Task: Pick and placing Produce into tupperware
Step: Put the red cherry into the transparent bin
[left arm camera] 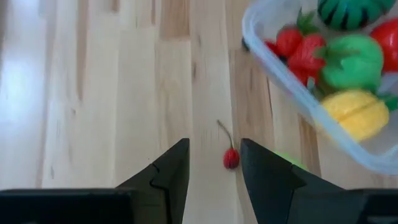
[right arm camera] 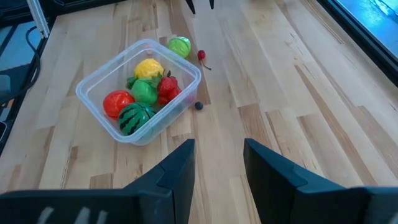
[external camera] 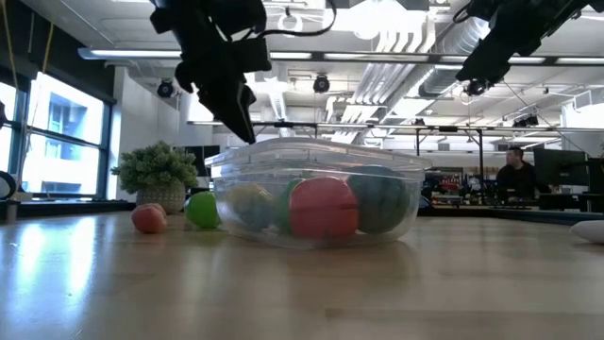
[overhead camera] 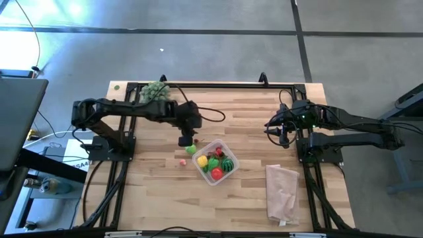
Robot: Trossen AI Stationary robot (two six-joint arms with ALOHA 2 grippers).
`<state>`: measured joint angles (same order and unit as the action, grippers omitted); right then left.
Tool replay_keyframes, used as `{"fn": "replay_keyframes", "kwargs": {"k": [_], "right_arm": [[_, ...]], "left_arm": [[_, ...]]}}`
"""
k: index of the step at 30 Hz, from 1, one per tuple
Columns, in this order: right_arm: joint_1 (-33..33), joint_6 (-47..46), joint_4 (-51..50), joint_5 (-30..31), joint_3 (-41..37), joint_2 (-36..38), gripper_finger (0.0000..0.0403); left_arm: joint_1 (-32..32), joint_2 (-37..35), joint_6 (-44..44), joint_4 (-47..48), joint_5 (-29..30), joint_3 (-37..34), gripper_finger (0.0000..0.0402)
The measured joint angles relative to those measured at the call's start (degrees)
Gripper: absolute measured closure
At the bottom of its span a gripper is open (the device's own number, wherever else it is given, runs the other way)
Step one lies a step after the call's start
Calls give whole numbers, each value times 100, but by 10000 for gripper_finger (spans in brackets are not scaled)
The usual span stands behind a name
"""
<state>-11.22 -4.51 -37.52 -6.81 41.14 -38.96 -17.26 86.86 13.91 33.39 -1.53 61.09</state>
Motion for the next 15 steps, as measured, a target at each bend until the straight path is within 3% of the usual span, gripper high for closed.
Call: {"fn": "replay_keyframes", "kwargs": {"k": [15], "right_arm": [[2, 0, 0, 0, 0, -2, 274]], "left_arm": [[0, -45, 147, -826, -189, -79, 271]]}}
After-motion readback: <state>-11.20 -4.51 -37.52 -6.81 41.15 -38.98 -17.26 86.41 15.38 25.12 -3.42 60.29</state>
